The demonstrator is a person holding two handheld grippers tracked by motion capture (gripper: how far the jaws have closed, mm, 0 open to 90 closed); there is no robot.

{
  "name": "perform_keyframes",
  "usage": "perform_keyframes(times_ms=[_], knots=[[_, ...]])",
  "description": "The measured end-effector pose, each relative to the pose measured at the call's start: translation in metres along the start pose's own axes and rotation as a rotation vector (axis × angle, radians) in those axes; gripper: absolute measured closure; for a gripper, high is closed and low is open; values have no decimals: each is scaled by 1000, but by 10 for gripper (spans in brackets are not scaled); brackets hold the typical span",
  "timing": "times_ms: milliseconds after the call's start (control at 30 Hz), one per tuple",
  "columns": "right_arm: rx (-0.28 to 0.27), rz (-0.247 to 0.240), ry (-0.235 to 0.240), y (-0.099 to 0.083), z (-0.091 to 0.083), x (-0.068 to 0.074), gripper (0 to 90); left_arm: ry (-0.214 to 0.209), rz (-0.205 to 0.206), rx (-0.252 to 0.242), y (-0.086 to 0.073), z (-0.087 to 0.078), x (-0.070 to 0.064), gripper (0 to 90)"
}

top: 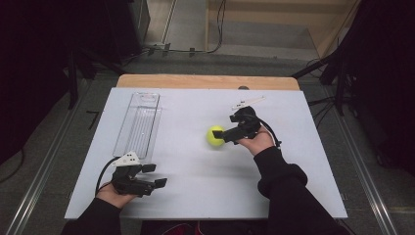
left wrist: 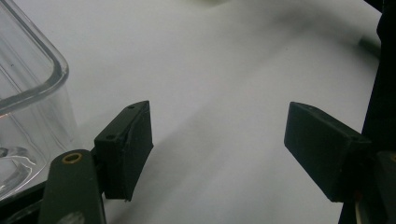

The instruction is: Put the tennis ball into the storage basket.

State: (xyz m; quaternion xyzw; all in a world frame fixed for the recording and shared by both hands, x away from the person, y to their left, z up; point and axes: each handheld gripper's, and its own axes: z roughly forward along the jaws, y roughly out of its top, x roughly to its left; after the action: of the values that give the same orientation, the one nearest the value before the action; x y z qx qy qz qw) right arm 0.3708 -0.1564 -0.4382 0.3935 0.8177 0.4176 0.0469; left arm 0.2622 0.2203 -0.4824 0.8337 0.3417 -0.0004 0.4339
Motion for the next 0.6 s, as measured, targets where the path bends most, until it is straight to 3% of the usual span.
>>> perform_keyframes(times_ms=[600], knots=[[1, -32, -17, 21, 20, 0, 0, 3, 0, 5, 0, 0, 1, 240]])
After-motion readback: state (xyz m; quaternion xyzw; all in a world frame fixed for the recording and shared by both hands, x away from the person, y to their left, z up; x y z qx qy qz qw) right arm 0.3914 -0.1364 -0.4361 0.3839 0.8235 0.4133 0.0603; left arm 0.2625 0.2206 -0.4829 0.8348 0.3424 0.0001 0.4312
